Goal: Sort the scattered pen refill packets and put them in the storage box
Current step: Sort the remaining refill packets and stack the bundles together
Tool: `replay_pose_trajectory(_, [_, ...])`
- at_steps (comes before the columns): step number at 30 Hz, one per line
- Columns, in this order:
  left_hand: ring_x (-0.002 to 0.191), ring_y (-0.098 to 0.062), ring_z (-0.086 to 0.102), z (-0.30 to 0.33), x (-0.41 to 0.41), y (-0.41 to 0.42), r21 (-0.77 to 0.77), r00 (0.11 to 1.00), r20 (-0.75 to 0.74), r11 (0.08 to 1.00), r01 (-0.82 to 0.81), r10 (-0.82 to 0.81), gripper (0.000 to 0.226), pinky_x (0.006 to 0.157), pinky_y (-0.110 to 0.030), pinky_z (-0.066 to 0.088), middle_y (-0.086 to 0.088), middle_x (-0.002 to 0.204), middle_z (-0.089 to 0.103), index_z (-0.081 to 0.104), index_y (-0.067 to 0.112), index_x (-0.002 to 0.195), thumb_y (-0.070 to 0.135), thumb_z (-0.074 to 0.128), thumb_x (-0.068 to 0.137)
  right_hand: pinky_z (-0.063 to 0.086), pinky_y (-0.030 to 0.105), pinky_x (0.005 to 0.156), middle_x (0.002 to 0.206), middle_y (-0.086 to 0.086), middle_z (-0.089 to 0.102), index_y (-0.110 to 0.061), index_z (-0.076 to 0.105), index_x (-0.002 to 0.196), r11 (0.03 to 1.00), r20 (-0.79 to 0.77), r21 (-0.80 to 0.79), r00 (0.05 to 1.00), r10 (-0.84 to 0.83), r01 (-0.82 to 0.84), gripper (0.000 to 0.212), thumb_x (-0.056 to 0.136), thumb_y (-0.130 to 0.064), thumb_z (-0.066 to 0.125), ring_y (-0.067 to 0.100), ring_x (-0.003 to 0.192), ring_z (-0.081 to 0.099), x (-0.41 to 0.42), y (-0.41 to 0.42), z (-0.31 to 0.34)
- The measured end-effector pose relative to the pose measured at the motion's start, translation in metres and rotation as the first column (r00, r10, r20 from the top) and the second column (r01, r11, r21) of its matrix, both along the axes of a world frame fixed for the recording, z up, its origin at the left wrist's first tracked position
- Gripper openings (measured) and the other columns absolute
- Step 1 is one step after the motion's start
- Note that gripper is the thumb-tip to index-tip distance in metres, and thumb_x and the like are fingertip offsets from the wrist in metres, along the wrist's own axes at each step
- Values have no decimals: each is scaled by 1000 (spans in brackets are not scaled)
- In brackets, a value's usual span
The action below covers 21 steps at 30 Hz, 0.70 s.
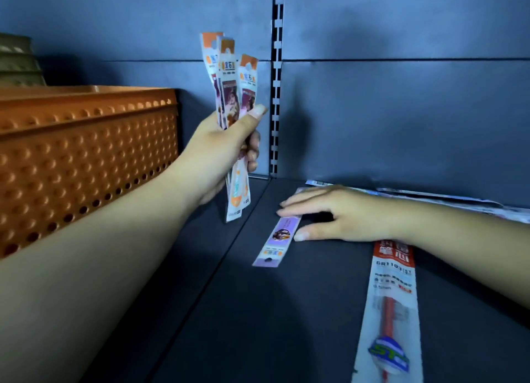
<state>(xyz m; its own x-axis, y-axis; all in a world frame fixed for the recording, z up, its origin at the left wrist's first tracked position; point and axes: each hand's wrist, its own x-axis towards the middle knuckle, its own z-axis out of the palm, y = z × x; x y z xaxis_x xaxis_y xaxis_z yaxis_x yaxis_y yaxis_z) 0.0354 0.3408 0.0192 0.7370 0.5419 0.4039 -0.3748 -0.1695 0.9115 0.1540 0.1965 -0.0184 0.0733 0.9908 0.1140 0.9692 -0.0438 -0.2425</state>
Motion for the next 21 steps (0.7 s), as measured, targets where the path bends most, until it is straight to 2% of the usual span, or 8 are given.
replay_pose_trajectory(4, [41, -7, 39, -4, 0, 0, -37, 997, -30, 997, 70, -71, 8, 46, -19, 37, 8, 49, 43, 60, 20, 79, 18, 58, 87, 33, 2, 83, 96, -25, 50, -22, 69, 107, 983, -60, 180, 998, 36, -25, 48, 67, -49, 63, -17, 90, 47, 3, -4, -6])
replay_pose_trajectory(7, [41, -7, 35, -4, 0, -1, -88, 995, -6, 992, 94, -95, 15, 46, -19, 34, 8, 47, 40, 58, 21, 71, 16, 59, 85, 38, 5, 69, 82, -15, 61, -18, 75, 91, 937, -6, 334, 994, 109, -101, 46, 68, -54, 60, -8, 77, 52, -1, -4, -6])
replay_pose_trajectory(9, [39, -6, 33, -2, 0, 0, -137, 994, 30, 985, 109, -106, 21, 44, -18, 32, 8, 45, 38, 53, 21, 66, 18, 60, 85, 42, 10, 67, 74, -4, 68, -13, 77, 79, 900, 78, 412, 990, 120, -142, 39, 75, -48, 59, 1, 73, 54, -3, -4, -4])
replay_pose_trajectory(12, [36, -4, 30, 4, 0, 5, -205, 993, 91, 974, 97, -79, 18, 41, -16, 30, 9, 42, 35, 54, 18, 71, 26, 58, 86, 44, 15, 67, 66, -8, 64, -9, 75, 66, 835, 89, 543, 995, 50, -90, 29, 77, -31, 60, 0, 70, 53, -2, -6, 4])
replay_pose_trajectory(13, [36, -4, 29, 6, 0, 7, -235, 991, 113, 968, 94, -69, 20, 41, -15, 30, 9, 41, 35, 56, 18, 71, 29, 57, 87, 43, 12, 65, 65, -11, 61, -10, 73, 63, 804, 39, 593, 999, 20, -39, 27, 77, -29, 61, -2, 68, 54, -3, -7, 9])
replay_pose_trajectory(15, [34, -4, 29, 9, 0, 10, -296, 987, 155, 951, 84, -39, 29, 40, -14, 30, 8, 40, 35, 53, 18, 65, 36, 54, 88, 38, 6, 58, 55, -19, 56, -18, 66, 56, 729, -217, 661, 975, -38, 176, 23, 79, -24, 65, -7, 59, 53, -3, -10, 20])
replay_pose_trajectory(18, [37, -8, 32, 8, 1, 3, -289, 990, 140, 956, 59, -19, 41, 41, -18, 33, 5, 42, 37, 39, 20, 58, 51, 55, 79, 35, 13, 50, 49, -8, 50, -8, 65, 58, 572, -627, 624, 778, -40, 533, 30, 83, -23, 62, 0, 50, 42, -1, -7, 30])
replay_pose_trajectory(21, [40, -8, 35, 0, 4, -14, -190, 991, 81, 975, 117, -104, 47, 42, -19, 34, 6, 47, 40, 38, 21, 60, 59, 65, 63, 45, 13, 48, 48, -8, 62, -13, 67, 63, 578, -832, 495, 546, 100, 648, 23, 84, -19, 61, 4, 44, 53, -9, -3, 32])
